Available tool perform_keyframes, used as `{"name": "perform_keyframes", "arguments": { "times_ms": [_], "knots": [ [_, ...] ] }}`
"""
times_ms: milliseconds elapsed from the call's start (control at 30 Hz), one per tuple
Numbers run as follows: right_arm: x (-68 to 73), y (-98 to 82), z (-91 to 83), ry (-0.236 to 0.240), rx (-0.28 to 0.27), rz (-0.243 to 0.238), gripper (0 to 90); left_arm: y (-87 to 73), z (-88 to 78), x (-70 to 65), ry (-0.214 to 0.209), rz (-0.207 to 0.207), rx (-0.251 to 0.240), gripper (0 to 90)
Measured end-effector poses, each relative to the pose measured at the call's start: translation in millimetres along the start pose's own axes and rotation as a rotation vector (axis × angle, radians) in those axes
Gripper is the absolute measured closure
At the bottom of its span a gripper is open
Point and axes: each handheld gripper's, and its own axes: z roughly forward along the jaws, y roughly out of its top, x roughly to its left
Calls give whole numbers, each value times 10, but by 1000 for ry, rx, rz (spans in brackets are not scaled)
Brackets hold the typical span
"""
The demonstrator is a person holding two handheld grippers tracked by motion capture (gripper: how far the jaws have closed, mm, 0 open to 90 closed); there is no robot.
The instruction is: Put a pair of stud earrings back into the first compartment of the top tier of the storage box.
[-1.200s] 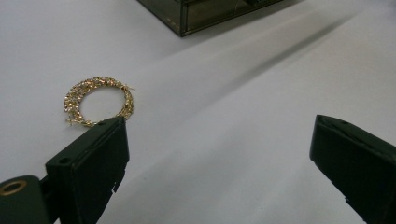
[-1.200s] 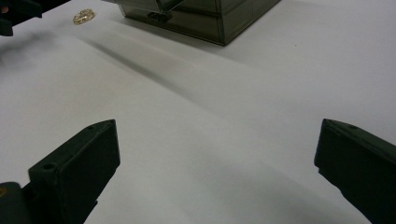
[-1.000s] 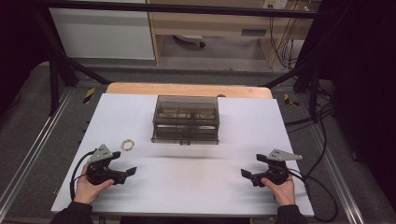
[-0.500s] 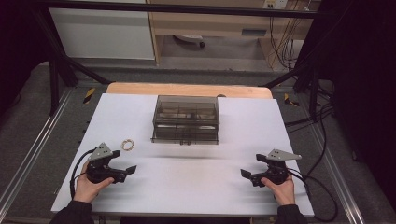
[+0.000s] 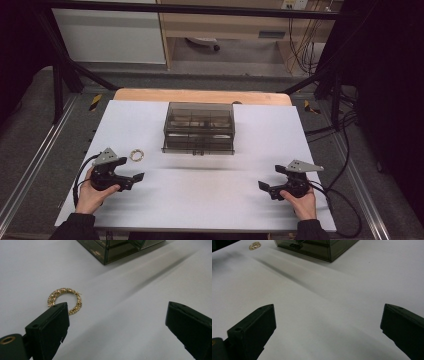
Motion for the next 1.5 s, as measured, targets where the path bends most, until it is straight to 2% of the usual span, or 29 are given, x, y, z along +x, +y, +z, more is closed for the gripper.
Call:
{"name": "perform_keyframes", "arguments": {
  "times_ms": [300,633,900,967,1000,1300,1500],
  "knots": [
    [-1,-1,-5,-8,2,-1,6,177,39,88,25,-1,19,52],
    [-9,-6,-2,-13,3,-5,6,279,169,220,121,-7,58,95],
    [-11,-7,-3,-13,4,-3,6,248,317,355,174,-25,86,193],
    [-11,-8,-3,-13,5,-4,6,243,335,380,185,-26,83,233],
    [-11,-8,-4,-14,4,-4,6,240,342,395,191,-23,80,281],
    [-15,-11,-1,-14,5,-3,6,207,422,505,232,-39,69,441],
    [-20,-10,-7,-14,5,-1,7,175,481,546,248,-46,94,516]
  ]
}}
